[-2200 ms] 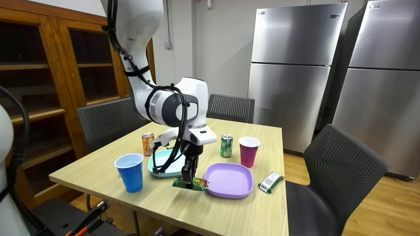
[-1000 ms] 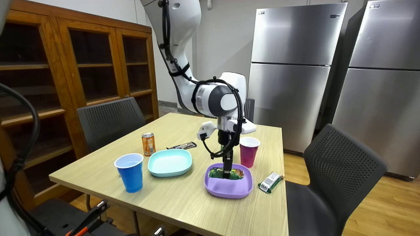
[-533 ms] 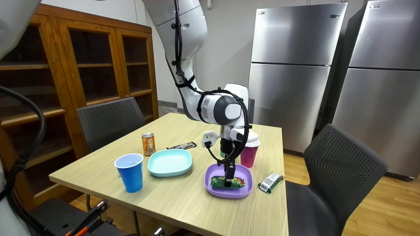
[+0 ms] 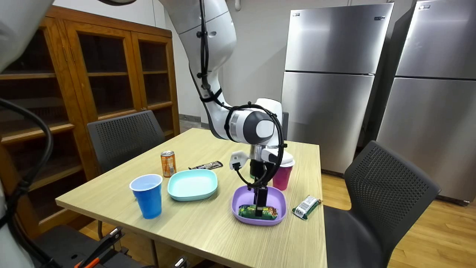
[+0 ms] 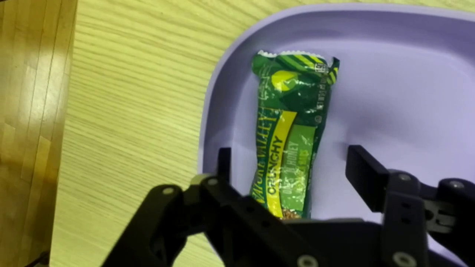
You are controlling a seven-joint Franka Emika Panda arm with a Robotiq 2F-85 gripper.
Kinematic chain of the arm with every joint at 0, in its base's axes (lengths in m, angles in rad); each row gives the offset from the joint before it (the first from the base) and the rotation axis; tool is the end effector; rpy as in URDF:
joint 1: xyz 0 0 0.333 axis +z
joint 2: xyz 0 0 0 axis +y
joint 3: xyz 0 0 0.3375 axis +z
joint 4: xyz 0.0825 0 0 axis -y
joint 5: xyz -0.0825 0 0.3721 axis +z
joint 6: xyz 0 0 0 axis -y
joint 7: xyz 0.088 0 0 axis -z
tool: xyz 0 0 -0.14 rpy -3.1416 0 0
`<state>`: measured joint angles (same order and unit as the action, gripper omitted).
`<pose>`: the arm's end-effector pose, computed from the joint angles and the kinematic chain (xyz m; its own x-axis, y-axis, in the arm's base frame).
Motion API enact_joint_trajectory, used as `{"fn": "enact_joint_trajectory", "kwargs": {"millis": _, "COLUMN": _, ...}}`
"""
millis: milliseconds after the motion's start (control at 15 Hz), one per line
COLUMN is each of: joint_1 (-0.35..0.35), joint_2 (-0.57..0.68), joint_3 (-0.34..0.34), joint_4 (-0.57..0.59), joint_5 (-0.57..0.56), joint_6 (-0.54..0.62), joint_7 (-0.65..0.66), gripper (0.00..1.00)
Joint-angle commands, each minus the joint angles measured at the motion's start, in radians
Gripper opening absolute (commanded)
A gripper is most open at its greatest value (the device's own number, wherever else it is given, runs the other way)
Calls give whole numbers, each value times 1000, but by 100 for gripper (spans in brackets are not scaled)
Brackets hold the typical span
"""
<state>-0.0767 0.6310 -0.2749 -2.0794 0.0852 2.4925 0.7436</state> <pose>0.5208 -0.1980 0.1103 0.4178 -0.9070 -0.0538 -0.8817 -0.4190 0.2167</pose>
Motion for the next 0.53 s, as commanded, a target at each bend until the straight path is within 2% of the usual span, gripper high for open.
{"fn": "enact_joint_trajectory", "kwargs": {"millis": 0, "joint_1": 23, "joint_2": -56, "joint_3": -28, "joint_4": -26, "joint_5": -30, "joint_6": -53, "joint_7": -7, "gripper": 100}}
{"fn": "enact_joint_trajectory", "kwargs": {"millis": 467, "joint_1": 16, "joint_2": -130, "joint_3": -73, "joint_4": -18, "joint_5": -125, "joint_6": -121, "joint_7": -23, "gripper": 100}}
